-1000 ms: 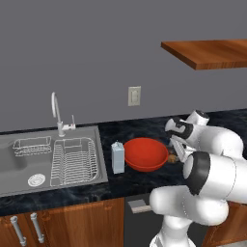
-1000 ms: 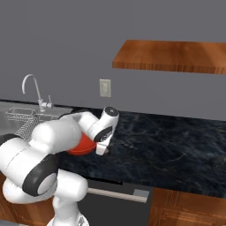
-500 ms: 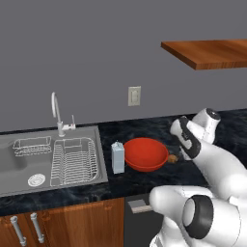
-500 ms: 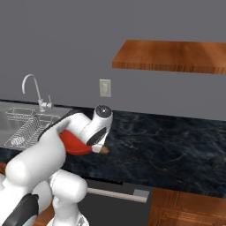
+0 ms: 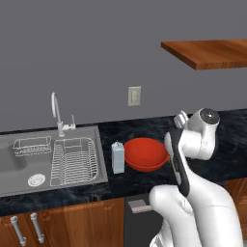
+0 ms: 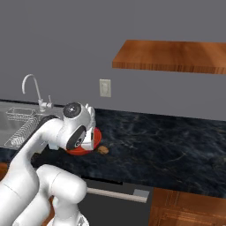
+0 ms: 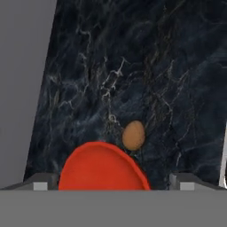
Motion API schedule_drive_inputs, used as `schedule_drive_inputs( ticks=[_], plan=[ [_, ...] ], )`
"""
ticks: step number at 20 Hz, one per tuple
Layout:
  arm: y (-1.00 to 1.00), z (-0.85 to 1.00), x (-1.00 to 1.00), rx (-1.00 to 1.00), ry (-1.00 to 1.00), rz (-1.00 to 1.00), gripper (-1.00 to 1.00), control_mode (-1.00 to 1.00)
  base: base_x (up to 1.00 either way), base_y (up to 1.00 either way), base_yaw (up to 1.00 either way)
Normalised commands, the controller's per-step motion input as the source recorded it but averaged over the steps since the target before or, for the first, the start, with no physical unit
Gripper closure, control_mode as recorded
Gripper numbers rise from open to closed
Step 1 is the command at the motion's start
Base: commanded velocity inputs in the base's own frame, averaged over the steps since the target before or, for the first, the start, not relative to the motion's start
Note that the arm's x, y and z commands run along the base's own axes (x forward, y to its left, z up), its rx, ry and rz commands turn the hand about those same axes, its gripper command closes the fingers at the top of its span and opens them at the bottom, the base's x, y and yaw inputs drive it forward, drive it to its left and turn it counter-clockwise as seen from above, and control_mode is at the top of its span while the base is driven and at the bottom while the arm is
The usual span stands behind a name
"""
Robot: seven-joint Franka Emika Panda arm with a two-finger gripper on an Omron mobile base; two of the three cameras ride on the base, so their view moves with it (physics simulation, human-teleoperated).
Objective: Gather the eggs and milk located in the vicinity of the sink area and place them right next to the bowl.
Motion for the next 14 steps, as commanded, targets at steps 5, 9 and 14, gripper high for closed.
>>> schedule_drive_inputs(
  ticks=[5,9,14],
  plan=[
    [0.12,0.43,-0.71,-0.25,-0.11,0.07,-1.00,-1.00,0.00,0.00,0.00],
    [0.03,0.50,-0.63,-0.09,0.00,0.16,-1.00,-1.00,0.00,0.00,0.00],
    [0.00,0.48,-0.53,-0.01,0.01,0.20,-1.00,-1.00,0.00,0.00,0.00]
  ],
)
